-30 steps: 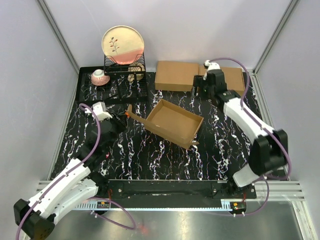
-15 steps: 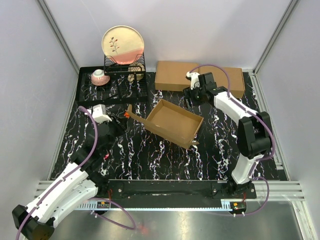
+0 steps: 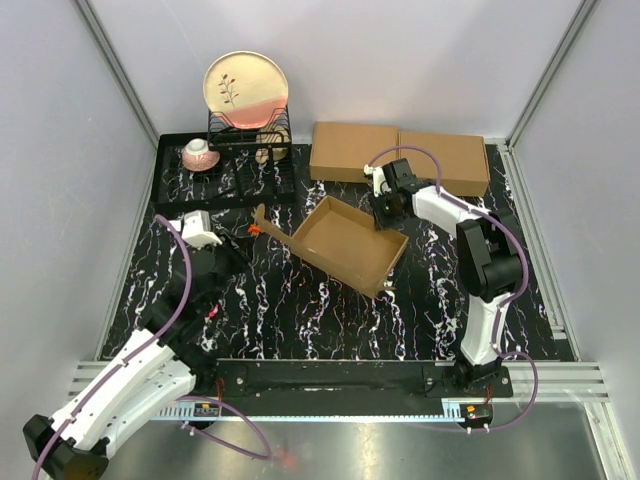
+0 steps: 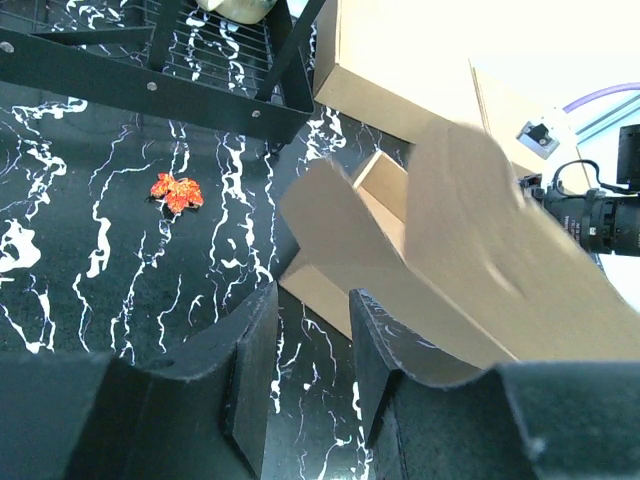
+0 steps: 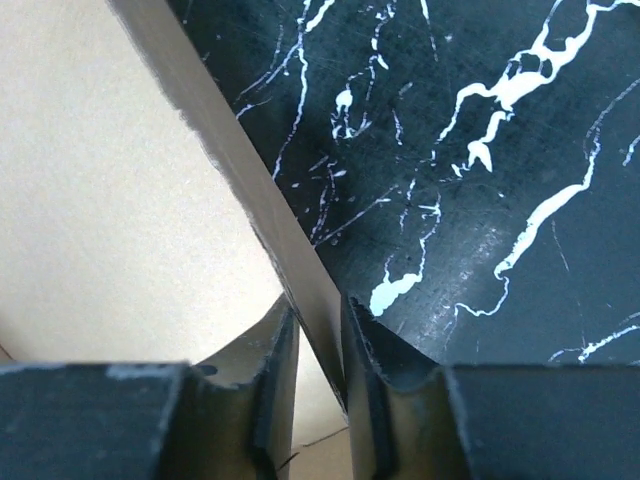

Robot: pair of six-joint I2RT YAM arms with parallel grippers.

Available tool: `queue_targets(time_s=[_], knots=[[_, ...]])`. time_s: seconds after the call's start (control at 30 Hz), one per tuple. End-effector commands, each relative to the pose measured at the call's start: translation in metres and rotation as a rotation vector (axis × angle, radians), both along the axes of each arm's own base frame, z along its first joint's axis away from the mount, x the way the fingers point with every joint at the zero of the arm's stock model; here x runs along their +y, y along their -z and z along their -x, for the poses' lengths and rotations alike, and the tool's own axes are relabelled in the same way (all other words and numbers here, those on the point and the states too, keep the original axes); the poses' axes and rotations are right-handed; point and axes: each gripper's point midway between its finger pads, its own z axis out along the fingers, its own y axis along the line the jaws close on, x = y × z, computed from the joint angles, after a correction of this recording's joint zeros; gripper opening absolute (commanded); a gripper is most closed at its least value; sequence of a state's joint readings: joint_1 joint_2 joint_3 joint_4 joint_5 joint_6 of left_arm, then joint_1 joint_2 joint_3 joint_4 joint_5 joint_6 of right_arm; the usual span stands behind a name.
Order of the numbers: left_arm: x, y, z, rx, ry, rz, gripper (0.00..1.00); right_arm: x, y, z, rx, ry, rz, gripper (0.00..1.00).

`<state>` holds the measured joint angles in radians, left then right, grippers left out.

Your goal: Fold the paper box

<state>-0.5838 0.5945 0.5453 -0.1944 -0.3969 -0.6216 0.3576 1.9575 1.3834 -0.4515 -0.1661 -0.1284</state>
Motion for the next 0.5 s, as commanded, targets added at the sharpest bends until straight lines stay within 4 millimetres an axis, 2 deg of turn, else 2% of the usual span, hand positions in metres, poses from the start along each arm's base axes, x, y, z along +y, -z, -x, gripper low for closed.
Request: queue_targets(time_s=[0.0,0.07,0.23,0.33,0.47], knots=[[0.005,-0.022,0.000,-0.062,-0.007,0.005,0.38,-0.017,-0.037,-0.016,-0.105,0.116,0.063,0.22],[0.005,-0.031,0.000,-0.080,-0.008,0.009,0.38,-0.020,-0.040,-0.010,-0.103,0.136,0.064,0.13],[0.010,-0.051,-0.001,-0.111,-0.026,0.001,0.38,-0.036,-0.046,0.010,-0.077,0.266,0.072,0.05],[0.020,-0.074,-0.001,-0.148,-0.066,-0.013,0.38,-0.043,-0.048,0.023,-0.062,0.341,0.064,0.00],[0.031,-0.116,0.003,-0.227,-0.102,-0.010,0.38,-0.054,-0.052,0.046,-0.041,0.443,0.049,0.00]])
